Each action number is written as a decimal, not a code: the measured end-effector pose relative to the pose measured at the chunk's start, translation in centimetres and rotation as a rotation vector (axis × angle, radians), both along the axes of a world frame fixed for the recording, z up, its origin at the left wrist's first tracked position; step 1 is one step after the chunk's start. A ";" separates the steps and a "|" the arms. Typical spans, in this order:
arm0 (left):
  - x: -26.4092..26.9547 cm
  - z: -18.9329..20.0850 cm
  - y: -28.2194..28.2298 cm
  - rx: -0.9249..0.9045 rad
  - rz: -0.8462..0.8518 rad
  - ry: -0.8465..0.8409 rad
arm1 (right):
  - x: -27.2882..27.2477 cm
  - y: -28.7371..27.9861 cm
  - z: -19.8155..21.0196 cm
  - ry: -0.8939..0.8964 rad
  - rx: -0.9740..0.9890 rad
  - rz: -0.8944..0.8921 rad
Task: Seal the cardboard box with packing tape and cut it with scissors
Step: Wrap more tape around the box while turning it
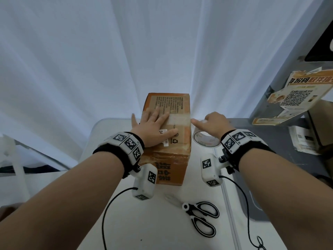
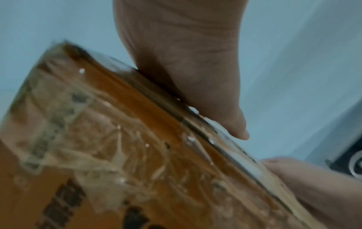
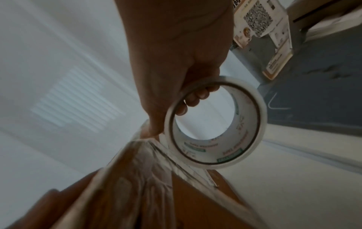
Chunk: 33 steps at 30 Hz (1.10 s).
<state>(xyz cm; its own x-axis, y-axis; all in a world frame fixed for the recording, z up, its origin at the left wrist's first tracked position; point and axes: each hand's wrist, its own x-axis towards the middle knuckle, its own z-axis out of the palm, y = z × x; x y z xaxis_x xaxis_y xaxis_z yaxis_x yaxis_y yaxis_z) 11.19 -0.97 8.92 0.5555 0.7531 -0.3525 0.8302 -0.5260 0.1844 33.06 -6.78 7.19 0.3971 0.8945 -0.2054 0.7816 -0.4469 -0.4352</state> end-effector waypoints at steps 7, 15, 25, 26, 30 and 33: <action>-3.2 -0.2 1.6 -0.113 0.202 -0.169 | -2.7 -0.4 -1.7 0.457 0.195 -0.193; -6.9 -1.3 3.3 -0.125 0.284 -0.324 | -4.5 -0.9 -1.9 1.175 0.201 -0.440; -8.4 -9.0 -1.2 -0.291 0.659 -0.757 | -8.8 5.0 2.8 0.758 0.270 -0.105; -7.8 -9.8 -2.2 -0.335 0.656 -0.771 | -8.8 5.4 2.9 0.687 0.248 -0.044; -7.4 -9.6 -2.0 -0.076 0.461 -0.547 | -8.3 5.7 2.2 0.554 0.173 0.092; -7.9 -6.9 0.6 0.302 -0.002 -0.364 | -8.5 5.1 1.3 0.344 0.092 0.266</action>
